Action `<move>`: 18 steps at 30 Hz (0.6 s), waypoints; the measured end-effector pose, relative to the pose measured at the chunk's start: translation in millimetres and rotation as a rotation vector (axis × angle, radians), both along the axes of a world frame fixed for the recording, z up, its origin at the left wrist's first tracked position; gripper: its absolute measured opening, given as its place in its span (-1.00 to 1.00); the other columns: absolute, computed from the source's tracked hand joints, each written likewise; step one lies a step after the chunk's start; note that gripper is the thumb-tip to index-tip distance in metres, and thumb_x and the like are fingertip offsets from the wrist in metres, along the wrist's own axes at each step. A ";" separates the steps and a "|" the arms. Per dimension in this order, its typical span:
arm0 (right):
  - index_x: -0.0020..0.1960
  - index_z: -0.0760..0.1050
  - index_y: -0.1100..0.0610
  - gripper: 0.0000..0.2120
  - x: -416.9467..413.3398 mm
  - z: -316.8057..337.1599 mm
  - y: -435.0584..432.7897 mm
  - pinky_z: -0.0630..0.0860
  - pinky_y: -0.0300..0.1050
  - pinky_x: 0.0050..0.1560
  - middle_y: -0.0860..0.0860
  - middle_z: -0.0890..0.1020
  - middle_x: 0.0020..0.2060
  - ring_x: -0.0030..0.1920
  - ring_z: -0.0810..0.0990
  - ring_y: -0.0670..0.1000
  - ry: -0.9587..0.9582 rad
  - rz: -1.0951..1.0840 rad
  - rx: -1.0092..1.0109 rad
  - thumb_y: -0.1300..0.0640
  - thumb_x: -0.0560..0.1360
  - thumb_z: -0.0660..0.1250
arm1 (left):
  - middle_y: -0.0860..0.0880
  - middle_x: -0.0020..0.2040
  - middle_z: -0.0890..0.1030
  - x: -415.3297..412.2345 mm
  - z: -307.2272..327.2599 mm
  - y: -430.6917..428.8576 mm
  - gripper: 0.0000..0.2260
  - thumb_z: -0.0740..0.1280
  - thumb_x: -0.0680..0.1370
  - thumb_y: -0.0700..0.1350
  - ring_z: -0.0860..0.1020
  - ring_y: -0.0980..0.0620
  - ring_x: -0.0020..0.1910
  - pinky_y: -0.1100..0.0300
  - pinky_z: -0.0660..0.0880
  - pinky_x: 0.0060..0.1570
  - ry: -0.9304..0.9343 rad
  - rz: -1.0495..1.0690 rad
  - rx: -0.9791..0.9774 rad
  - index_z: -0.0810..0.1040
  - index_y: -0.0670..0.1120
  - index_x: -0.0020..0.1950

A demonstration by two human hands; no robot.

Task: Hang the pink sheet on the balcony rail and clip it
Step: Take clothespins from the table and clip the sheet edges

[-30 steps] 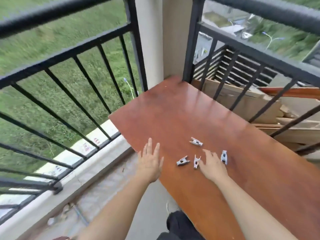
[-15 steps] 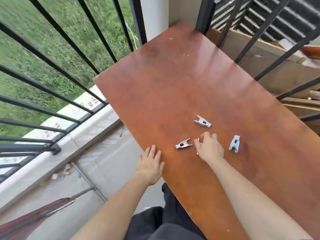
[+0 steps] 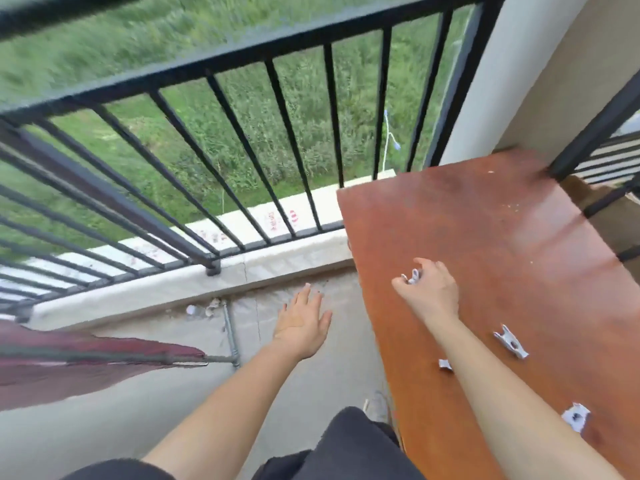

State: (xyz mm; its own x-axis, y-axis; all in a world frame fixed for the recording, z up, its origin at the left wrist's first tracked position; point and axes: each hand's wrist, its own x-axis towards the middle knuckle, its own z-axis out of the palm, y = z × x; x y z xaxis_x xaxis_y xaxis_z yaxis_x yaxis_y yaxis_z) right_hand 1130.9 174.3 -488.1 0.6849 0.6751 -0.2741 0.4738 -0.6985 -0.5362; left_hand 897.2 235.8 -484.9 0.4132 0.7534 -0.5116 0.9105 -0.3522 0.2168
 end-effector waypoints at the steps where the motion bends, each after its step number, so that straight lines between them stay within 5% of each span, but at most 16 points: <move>1: 0.24 0.58 0.06 -0.54 -16.0 10.6 22.5 0.47 -0.07 0.14 0.11 0.60 0.07 0.13 0.59 0.14 -0.001 0.066 0.022 -0.04 0.36 0.41 | -0.04 0.59 0.05 -18.8 10.4 8.6 -0.54 0.02 0.65 0.13 0.02 -0.06 0.55 -0.09 0.06 0.48 -0.028 0.074 0.030 0.18 0.01 0.52; 10: 0.07 0.65 0.11 -0.72 -221.2 85.1 139.1 0.53 -0.06 0.06 0.10 0.66 -0.01 0.00 0.62 0.12 0.012 0.618 0.222 0.05 0.40 0.37 | -0.01 0.33 0.40 -225.3 78.0 22.9 -0.65 0.17 0.60 0.06 0.37 -0.07 0.32 -0.01 0.33 0.27 -0.190 0.696 0.350 0.39 -0.01 0.35; 18: 0.17 0.59 0.12 -0.63 -358.6 109.4 149.1 0.44 -0.16 0.09 0.04 0.62 -0.02 0.03 0.58 0.05 0.007 0.879 0.295 0.12 0.37 0.42 | -0.09 0.07 0.47 -339.8 105.0 14.1 -0.74 0.32 0.52 0.06 0.50 -0.18 0.08 0.01 0.43 0.04 -0.332 1.183 0.611 0.42 -0.06 0.10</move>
State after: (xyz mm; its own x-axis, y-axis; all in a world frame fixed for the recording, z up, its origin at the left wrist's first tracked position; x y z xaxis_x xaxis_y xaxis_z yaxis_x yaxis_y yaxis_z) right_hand 772.3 323.3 -378.7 -0.1076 0.9941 -0.0111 0.7649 0.0756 -0.6397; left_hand 557.4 250.0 -379.9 -0.5908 0.8065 0.0218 0.6681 0.4739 0.5737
